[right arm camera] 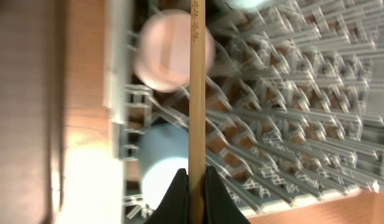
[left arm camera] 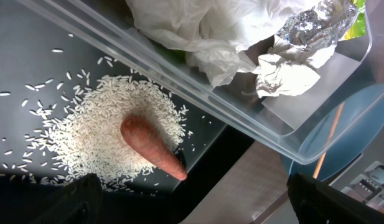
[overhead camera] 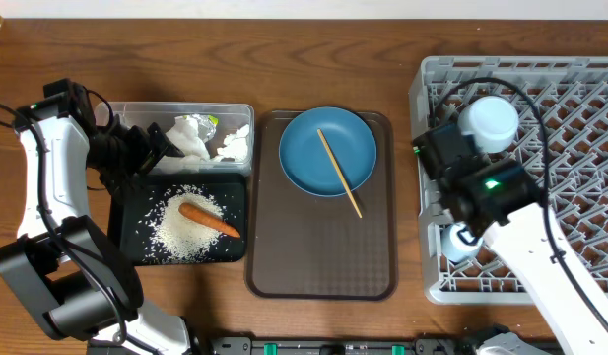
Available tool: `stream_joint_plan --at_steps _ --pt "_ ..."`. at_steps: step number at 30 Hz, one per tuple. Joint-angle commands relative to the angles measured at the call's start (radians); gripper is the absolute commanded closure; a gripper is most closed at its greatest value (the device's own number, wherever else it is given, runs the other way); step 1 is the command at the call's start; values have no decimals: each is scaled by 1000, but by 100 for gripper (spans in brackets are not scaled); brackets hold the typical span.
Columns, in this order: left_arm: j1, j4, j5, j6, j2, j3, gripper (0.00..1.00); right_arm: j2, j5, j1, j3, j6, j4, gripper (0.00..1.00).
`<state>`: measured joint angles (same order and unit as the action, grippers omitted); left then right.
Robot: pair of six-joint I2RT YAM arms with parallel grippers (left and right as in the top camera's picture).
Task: Sort waste into correct bins and load items into the dishwasher rack
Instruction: 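Carry the chopstick right over the dish rack, then lower the chopstick into the rack and release it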
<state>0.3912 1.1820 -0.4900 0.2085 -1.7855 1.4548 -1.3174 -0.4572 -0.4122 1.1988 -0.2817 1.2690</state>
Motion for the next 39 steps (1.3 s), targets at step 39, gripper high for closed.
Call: stream_joint_plan --at_steps 39 --pt "2 6 9 -6 16 18 2 10 176 328 -51 254 -12 97"
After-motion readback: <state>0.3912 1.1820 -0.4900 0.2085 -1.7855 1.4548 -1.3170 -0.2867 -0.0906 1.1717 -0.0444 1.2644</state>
